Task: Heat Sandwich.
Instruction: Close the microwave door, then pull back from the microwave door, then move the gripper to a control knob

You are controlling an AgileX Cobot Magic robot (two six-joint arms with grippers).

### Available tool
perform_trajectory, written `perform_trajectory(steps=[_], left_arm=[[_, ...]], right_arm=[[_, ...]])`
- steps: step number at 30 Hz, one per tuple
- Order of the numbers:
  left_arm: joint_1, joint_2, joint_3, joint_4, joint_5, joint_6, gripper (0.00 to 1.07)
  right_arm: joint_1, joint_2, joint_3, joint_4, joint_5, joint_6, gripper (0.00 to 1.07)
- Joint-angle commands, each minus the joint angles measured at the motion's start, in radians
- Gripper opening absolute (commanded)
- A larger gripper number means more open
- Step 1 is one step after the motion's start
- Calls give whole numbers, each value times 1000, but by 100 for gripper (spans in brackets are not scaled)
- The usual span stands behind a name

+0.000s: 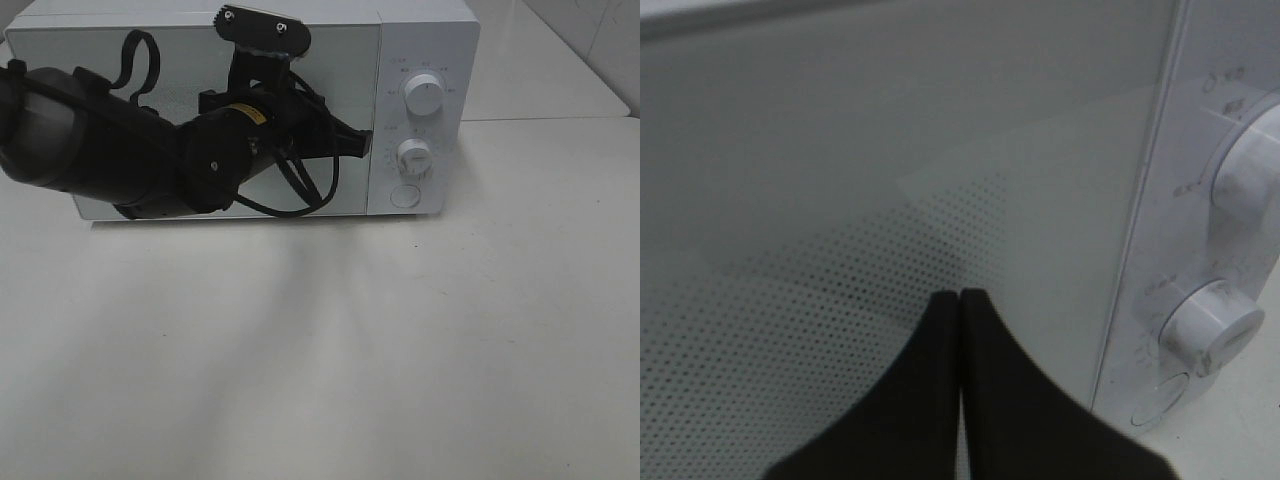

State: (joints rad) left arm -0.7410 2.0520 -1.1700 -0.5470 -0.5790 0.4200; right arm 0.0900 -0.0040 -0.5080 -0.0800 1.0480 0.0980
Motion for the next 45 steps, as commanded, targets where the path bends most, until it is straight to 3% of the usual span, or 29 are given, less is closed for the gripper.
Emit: perform_trajectory(steps=[1, 10, 14, 18, 23, 24, 26, 27, 28, 30, 31, 39, 45], left_arm=[[33, 0, -21, -76, -102, 4, 0], [23, -51, 16, -86, -71, 8, 0], [11, -83, 77, -88, -72, 8, 0], [-25, -156, 214, -96, -73, 7, 0], [-54, -198, 279, -112, -66, 7, 0], [-68, -225, 321, -124, -49, 7, 4], [-81, -255, 356, -130, -18, 7, 23], [-91, -280, 382, -139, 14, 5, 53], [-91, -280, 382, -139, 14, 5, 53], [-99, -304, 401, -160, 34, -7, 88], [-99, -328, 414, -174, 75, -8, 100], [-88, -432, 420, -172, 364, 24, 98], [1, -504, 420, -170, 636, 23, 98]], right_arm=[[-7, -26, 2, -1, -10, -8, 75], [-7, -26, 2, -1, -10, -8, 75], [-7, -26, 2, -1, -10, -8, 75], [-7, -26, 2, -1, -10, -8, 75], [-7, -26, 2, -1, -10, -8, 75], [-7, -26, 2, -1, -10, -8, 75], [-7, -26, 2, -1, -10, -8, 75], [-7, -26, 2, -1, -10, -8, 75], [-7, -26, 2, -1, -10, -8, 75], [-7, -26, 2, -1, -10, -8, 75], [-7, -26, 2, -1, -10, -8, 75], [-7, -26, 2, -1, -10, -10, 75], [-7, -26, 2, -1, -10, -10, 75]])
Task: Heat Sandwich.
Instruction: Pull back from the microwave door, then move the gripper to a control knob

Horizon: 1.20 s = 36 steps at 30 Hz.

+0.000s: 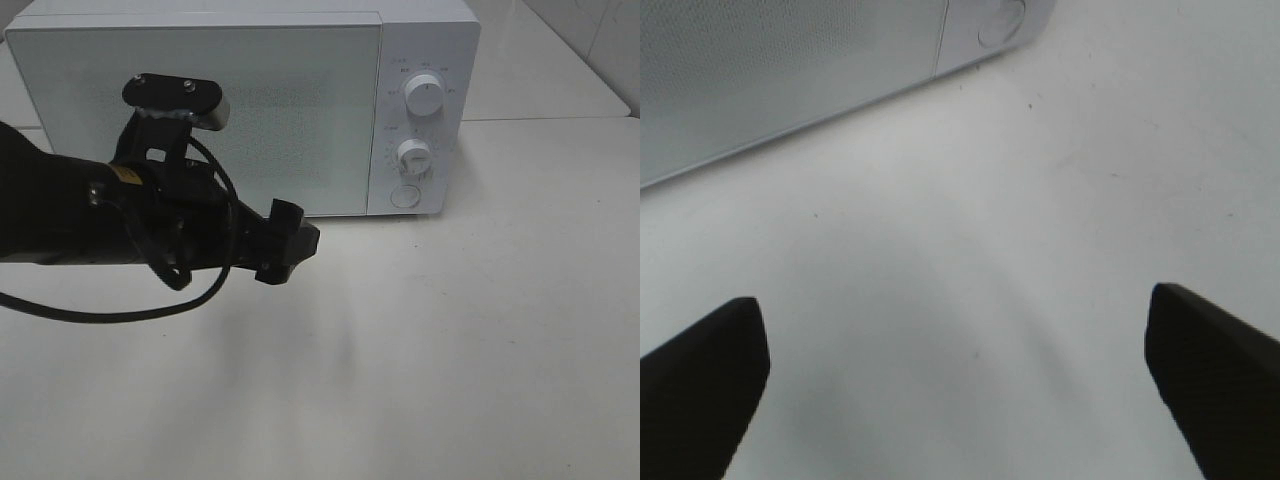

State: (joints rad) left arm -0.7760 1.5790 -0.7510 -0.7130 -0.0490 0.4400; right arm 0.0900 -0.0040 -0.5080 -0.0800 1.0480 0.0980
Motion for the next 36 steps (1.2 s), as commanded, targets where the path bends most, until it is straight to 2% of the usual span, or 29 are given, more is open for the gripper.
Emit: perform_trajectory(steps=[1, 2, 5, 8, 10, 12, 14, 21, 24, 25, 26, 27, 29, 30, 31, 33, 34, 36], left_arm=[[55, -40, 1, -2, 137, 3, 98], [55, -40, 1, -2, 137, 3, 98], [141, -84, 1, 17, 298, 2, 98], [183, -104, 1, 39, 373, 2, 98], [253, -133, 1, 101, 496, 2, 98], [271, -141, 1, 125, 531, 2, 98], [329, -171, 1, 213, 653, 2, 98], [425, -219, 1, 334, 860, -3, 98], [491, -255, 1, 409, 990, -94, 98], [491, -255, 1, 409, 990, -94, 98], [534, -273, 1, 446, 1032, -162, 98], [556, -284, 1, 466, 1052, -200, 98], [597, -309, 1, 506, 1087, -265, 98], [597, -309, 1, 506, 1087, -265, 98], [636, -344, 1, 551, 1116, -320, 98], [677, -386, 1, 579, 1150, -357, 98], [677, -386, 1, 579, 1150, -357, 98], [728, -451, 3, 577, 1180, -368, 98]], right_arm=[[-7, -26, 2, -1, -10, -10, 75], [-7, -26, 2, -1, -10, -10, 75], [-7, -26, 2, -1, -10, -9, 75], [-7, -26, 2, -1, -10, -9, 75], [-7, -26, 2, -1, -10, -9, 75], [-7, -26, 2, -1, -10, -9, 75], [-7, -26, 2, -1, -10, -9, 75], [-7, -26, 2, -1, -10, -9, 75], [-7, -26, 2, -1, -10, -9, 75], [-7, -26, 2, -1, -10, -9, 75], [-7, -26, 2, -1, -10, -9, 75], [-7, -26, 2, -1, -10, -9, 75], [-7, -26, 2, -1, -10, -9, 75], [-7, -26, 2, -1, -10, -9, 75], [-7, -26, 2, -1, -10, -9, 75], [-7, -26, 2, -1, -10, -9, 75], [-7, -26, 2, -1, -10, -9, 75], [-7, -26, 2, -1, -10, -9, 75]])
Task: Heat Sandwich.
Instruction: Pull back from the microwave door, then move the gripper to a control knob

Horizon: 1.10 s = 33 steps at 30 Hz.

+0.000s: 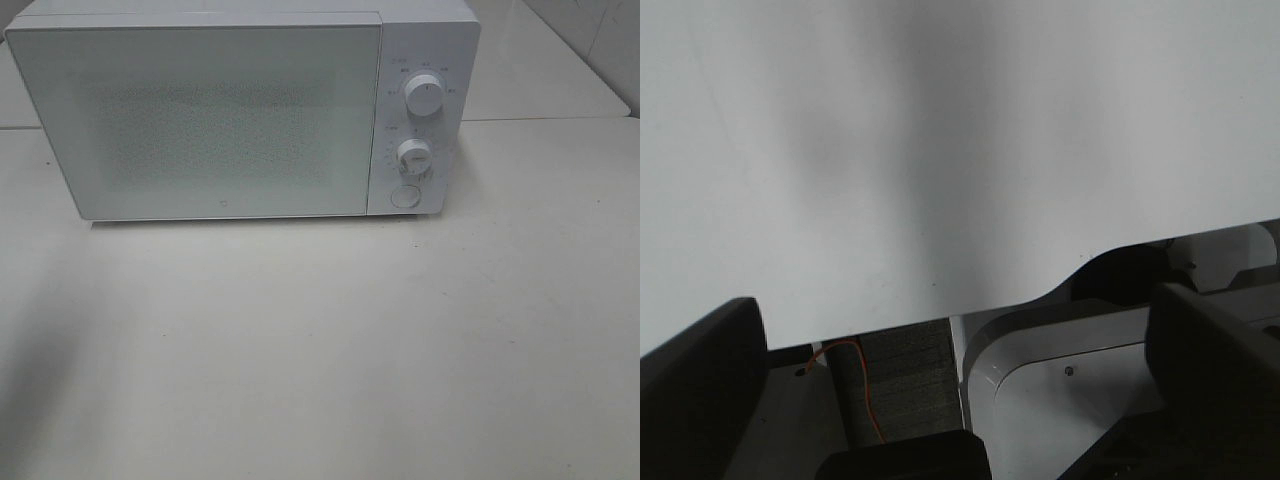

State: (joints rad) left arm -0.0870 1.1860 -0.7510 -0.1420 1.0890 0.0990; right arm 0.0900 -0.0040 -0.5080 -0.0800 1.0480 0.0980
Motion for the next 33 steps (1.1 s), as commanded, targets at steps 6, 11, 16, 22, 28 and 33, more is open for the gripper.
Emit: perform_trajectory(steps=[6, 11, 16, 22, 28, 33], left_arm=[[61, -239, 29, 2, 74, -23, 98], [61, -420, 66, 2, 86, 9, 98], [61, -597, 97, 1, 91, 14, 98], [61, -815, 152, 2, 90, 14, 98], [61, -968, 194, 2, 89, 14, 98], [61, -1100, 211, 3, 78, 14, 98]], right_arm=[[-7, -26, 2, -1, -10, -9, 75], [-7, -26, 2, -1, -10, -9, 75], [-7, -26, 2, -1, -10, -9, 75], [-7, -26, 2, -1, -10, -9, 75], [-7, -26, 2, -1, -10, -9, 75], [-7, -26, 2, -1, -10, -9, 75]])
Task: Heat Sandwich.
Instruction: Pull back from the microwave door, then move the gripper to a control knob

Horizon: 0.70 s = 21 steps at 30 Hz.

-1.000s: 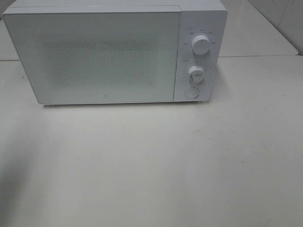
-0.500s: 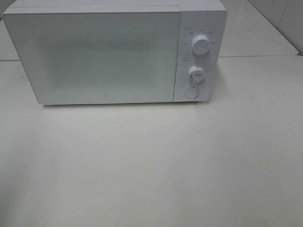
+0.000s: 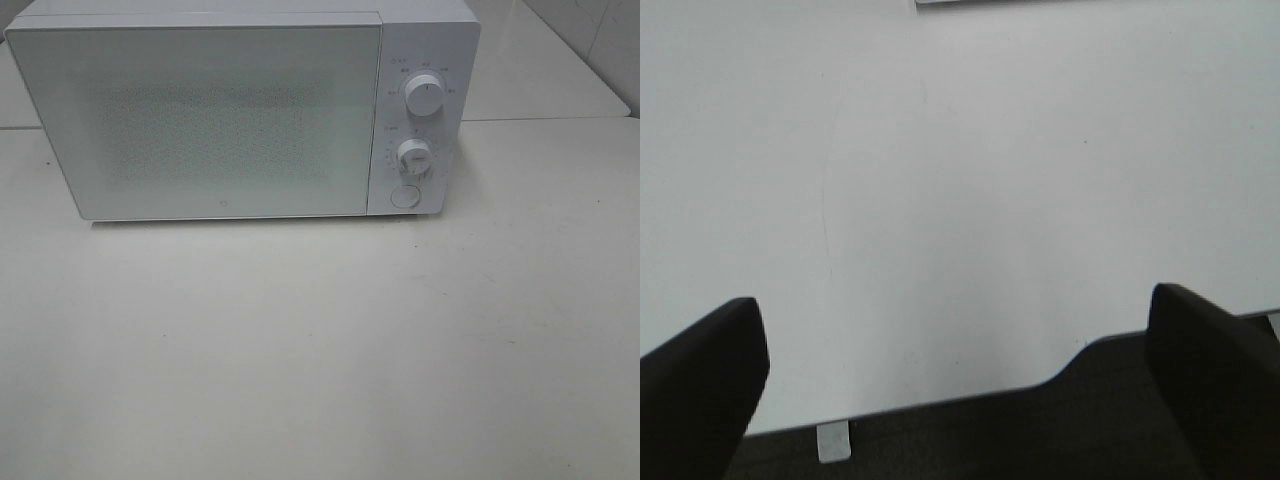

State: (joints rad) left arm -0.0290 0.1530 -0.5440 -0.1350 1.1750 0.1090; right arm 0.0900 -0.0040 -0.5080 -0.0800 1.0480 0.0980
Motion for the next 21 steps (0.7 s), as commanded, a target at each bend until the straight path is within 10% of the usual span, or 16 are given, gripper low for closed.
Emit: perform_trajectory(steps=[1, 21], left_arm=[[3, -92, 4, 0, -13, 4, 98], [3, -182, 50, -14, -138, -10, 98]], right_arm=[[-7, -26, 2, -1, -10, -9, 75], [-7, -26, 2, -1, -10, -9, 75]])
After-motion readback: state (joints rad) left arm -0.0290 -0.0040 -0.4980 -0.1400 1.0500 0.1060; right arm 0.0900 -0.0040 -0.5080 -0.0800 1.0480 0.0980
